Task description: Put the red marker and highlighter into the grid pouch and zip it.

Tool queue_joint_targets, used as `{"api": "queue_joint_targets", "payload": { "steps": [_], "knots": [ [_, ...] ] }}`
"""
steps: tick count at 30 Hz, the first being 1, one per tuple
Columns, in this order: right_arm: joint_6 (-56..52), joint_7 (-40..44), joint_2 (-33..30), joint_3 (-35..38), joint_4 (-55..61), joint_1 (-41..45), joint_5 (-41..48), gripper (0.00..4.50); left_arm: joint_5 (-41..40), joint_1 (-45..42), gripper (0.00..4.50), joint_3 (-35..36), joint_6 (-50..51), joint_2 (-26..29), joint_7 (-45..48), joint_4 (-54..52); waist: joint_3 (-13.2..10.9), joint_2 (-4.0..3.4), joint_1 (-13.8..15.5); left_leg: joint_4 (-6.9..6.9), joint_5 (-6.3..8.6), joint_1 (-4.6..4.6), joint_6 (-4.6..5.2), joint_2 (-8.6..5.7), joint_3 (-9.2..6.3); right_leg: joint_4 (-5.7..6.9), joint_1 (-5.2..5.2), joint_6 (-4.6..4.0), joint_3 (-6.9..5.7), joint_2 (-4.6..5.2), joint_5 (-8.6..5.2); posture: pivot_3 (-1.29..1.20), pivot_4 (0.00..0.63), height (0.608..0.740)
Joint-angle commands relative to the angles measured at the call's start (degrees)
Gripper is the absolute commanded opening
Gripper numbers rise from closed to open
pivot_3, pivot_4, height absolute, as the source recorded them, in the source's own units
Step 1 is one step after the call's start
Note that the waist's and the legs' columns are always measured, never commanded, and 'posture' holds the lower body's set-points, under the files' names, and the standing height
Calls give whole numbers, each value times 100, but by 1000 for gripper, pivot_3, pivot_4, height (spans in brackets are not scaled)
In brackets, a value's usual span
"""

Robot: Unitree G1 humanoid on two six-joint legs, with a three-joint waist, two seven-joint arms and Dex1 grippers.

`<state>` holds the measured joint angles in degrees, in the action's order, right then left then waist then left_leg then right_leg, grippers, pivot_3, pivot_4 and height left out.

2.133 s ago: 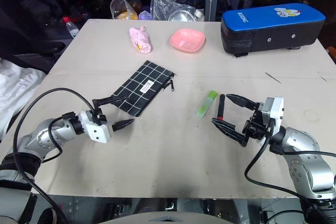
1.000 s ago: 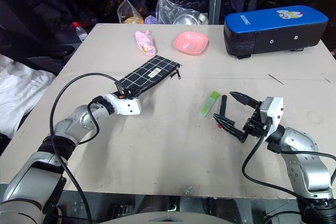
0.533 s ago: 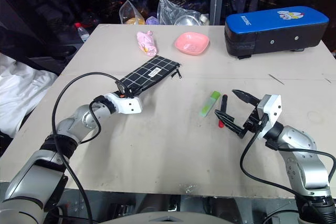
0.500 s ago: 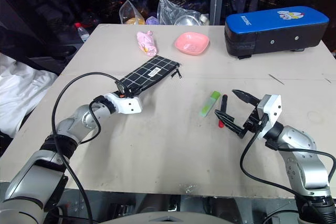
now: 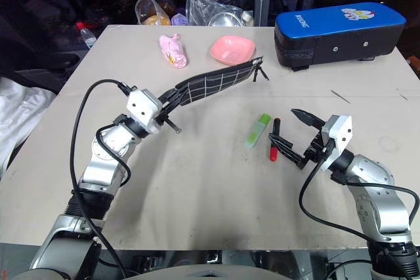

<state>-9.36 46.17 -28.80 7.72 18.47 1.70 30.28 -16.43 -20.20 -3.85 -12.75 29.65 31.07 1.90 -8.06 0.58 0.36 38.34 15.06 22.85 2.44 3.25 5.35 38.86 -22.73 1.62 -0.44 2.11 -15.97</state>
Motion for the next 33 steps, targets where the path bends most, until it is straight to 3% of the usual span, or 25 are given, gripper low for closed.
{"api": "queue_joint_targets", "payload": {
  "steps": [1,10,17,25,33],
  "knots": [
    [-107,-305,62,105,117,259,28,4500,-508,158,10,182,662,-26,186,-719,-1,0,-17,-1,0,-1,0,2,-3,0,1,0,0,-4,0,0,150,737],
    [-1378,-1669,132,-152,210,1295,-413,4500,-76,384,10,130,854,5,464,-1009,-4,0,-37,-2,-9,4,-15,0,-1,-5,-1,-1,1,-9,0,0,150,737],
    [-2494,-2206,384,-410,28,2114,-369,4500,237,476,10,37,798,-75,591,-1078,-9,0,-60,-3,-4,5,-6,1,0,-4,-4,-2,10,-8,-1,0,150,737],
    [-3491,-2044,500,-354,-589,2792,-8,4500,469,560,10,-101,619,-127,800,-1012,-11,1,-80,-4,-2,10,-4,1,2,-8,-5,-2,11,-6,0,0,150,737],
    [-3639,-1651,388,-312,-1029,3096,158,4500,523,623,10,-44,579,-165,874,-1022,-14,1,-100,-9,-1,11,-2,2,-2,-10,-7,-2,17,-6,0,0,150,737]
  ]
}}
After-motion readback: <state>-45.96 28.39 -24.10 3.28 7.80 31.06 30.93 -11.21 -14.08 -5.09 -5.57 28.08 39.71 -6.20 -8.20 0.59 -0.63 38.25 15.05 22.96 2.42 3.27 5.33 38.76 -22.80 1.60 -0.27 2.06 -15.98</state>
